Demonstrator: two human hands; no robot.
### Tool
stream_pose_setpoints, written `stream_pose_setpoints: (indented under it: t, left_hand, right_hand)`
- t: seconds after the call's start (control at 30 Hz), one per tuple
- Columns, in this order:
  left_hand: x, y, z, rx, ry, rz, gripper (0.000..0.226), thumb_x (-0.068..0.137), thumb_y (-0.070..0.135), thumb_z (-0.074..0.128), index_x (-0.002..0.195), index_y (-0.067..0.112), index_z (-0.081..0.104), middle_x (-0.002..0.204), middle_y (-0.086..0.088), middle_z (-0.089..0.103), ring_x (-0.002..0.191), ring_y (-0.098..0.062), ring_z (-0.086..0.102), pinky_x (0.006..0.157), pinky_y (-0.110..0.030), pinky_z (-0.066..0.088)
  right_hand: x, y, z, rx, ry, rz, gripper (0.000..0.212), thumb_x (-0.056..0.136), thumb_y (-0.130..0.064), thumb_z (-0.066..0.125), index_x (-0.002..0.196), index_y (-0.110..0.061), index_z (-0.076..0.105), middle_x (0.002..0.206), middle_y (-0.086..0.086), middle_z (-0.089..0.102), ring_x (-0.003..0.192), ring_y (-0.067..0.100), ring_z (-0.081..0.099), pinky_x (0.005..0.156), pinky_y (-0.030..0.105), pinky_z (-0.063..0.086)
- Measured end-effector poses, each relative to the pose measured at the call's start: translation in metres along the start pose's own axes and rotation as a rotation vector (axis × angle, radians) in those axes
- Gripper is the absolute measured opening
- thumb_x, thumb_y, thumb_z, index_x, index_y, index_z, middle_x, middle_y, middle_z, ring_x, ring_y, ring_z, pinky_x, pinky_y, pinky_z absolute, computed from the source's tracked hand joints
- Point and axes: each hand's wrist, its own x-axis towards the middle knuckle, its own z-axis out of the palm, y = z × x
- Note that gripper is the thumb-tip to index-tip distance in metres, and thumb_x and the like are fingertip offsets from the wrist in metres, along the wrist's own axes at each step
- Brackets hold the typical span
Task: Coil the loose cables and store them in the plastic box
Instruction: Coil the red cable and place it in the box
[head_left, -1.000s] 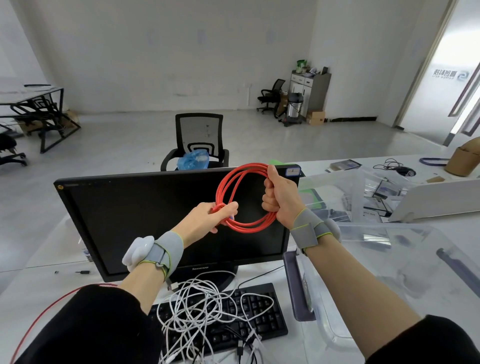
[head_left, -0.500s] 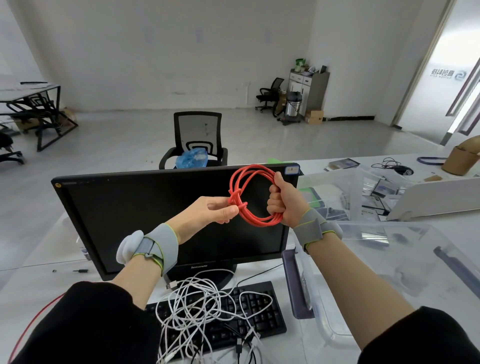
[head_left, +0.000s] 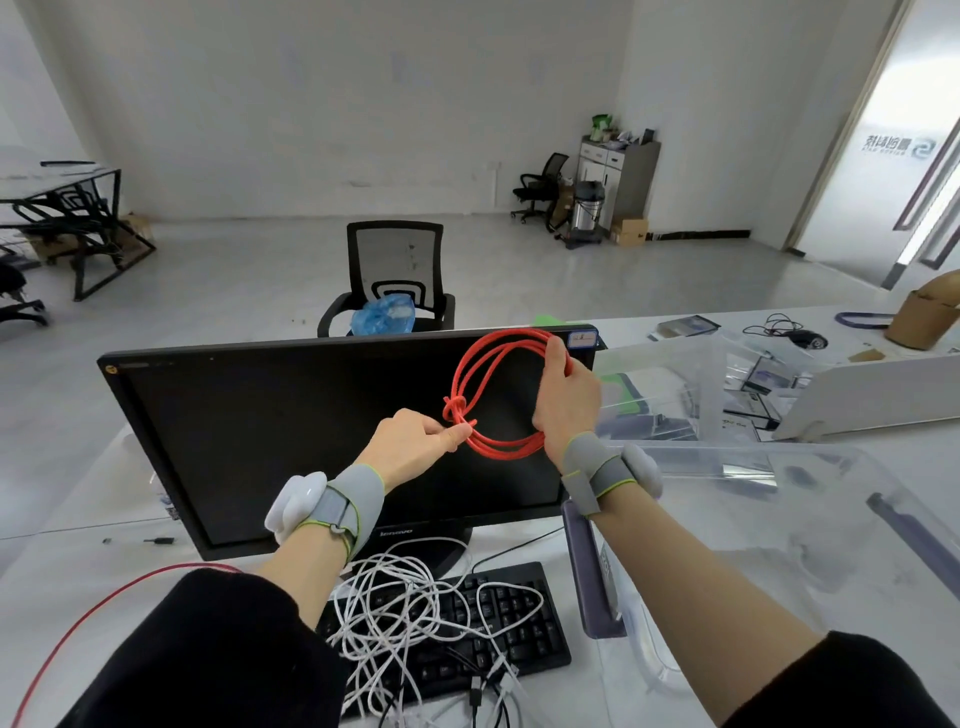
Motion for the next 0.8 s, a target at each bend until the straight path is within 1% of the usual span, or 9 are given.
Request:
stream_pose_setpoints:
  t: [0.03,0.1,0.27,0.33,0.43,0.53,0.63,0.73,0.8]
  left_hand:
    - [0.001,-0.002,0.002,-0.015,0.017,-0.03,0.04,0.09,0.048,0.054,0.1,0.013,0.072,0.121,-0.008,0.063,0.119,-0.023,0.053,0.099,-0.031,0.037]
    - [0.002,-0.005,0.005,-0.032,0.05,-0.097,0.039,0.091,0.046,0.054,0.098,0.012,0.072,0.123,-0.01,0.061,0.12,-0.024,0.052,0.094,-0.03,0.038]
    - [0.007,-0.007,0.006,0.003,0.137,-0.208,0.038,0.091,0.043,0.056,0.092,0.008,0.073,0.104,-0.008,0.062,0.107,-0.025,0.057,0.08,-0.027,0.038]
    - [0.011,-0.007,0.006,0.047,0.173,-0.241,0.041,0.09,0.045,0.056,0.09,0.007,0.071,0.092,-0.006,0.062,0.088,-0.024,0.061,0.071,-0.028,0.041]
    - [0.014,-0.007,0.008,0.079,0.191,-0.266,0.044,0.091,0.046,0.053,0.089,0.004,0.067,0.086,-0.009,0.062,0.062,-0.019,0.052,0.056,-0.027,0.04]
    - [0.016,-0.008,0.009,0.062,0.185,-0.231,0.044,0.093,0.04,0.051,0.069,0.004,0.06,0.085,-0.011,0.065,0.057,-0.018,0.049,0.053,-0.027,0.038]
    - [0.013,-0.006,0.008,0.023,0.186,-0.191,0.045,0.093,0.028,0.051,0.053,0.01,0.043,0.062,-0.006,0.051,0.05,-0.017,0.04,0.051,-0.026,0.034]
    - [0.012,-0.005,0.007,-0.004,0.161,-0.181,0.045,0.092,0.023,0.05,0.051,0.013,0.034,0.055,-0.001,0.038,0.048,-0.016,0.031,0.048,-0.024,0.027]
    - [0.013,-0.006,0.007,-0.015,0.151,-0.179,0.035,0.092,0.026,0.051,0.062,0.008,0.046,0.064,-0.004,0.046,0.054,-0.016,0.04,0.051,-0.025,0.034]
  right_hand:
    - [-0.006,-0.002,0.002,-0.062,0.002,-0.066,0.051,0.098,-0.046,0.038,0.056,-0.017,0.041,0.054,0.001,0.043,0.059,0.03,0.052,0.063,0.04,0.049]
    - [-0.019,-0.005,0.006,-0.106,-0.029,-0.152,0.049,0.099,-0.044,0.036,0.056,-0.019,0.038,0.057,-0.002,0.044,0.067,0.026,0.051,0.072,0.038,0.042]
    - [-0.044,-0.006,0.02,-0.092,-0.185,-0.359,0.042,0.1,-0.033,0.04,0.059,-0.023,0.039,0.055,-0.009,0.039,0.05,0.005,0.04,0.063,0.024,0.035]
    - [-0.049,-0.006,0.023,-0.048,-0.255,-0.393,0.041,0.1,-0.03,0.042,0.06,-0.021,0.04,0.053,-0.009,0.037,0.046,0.001,0.042,0.054,0.014,0.032]
    - [-0.057,-0.009,0.025,-0.001,-0.334,-0.423,0.042,0.1,-0.025,0.043,0.058,-0.019,0.037,0.051,-0.008,0.035,0.042,0.0,0.041,0.047,0.011,0.034]
    - [-0.062,-0.009,0.025,0.012,-0.383,-0.411,0.042,0.1,-0.022,0.043,0.058,-0.02,0.037,0.051,-0.008,0.035,0.041,0.0,0.041,0.047,0.01,0.035]
    - [-0.067,-0.007,0.024,-0.007,-0.422,-0.42,0.04,0.099,-0.023,0.042,0.06,-0.023,0.04,0.053,-0.01,0.038,0.045,-0.003,0.045,0.049,0.009,0.036]
    - [-0.071,-0.003,0.026,-0.019,-0.457,-0.416,0.038,0.099,-0.024,0.042,0.063,-0.014,0.048,0.055,-0.008,0.042,0.048,-0.002,0.047,0.051,0.011,0.037]
    - [-0.074,0.001,0.028,-0.041,-0.486,-0.431,0.037,0.1,-0.024,0.043,0.076,0.0,0.058,0.057,-0.003,0.045,0.049,0.002,0.047,0.05,0.012,0.037]
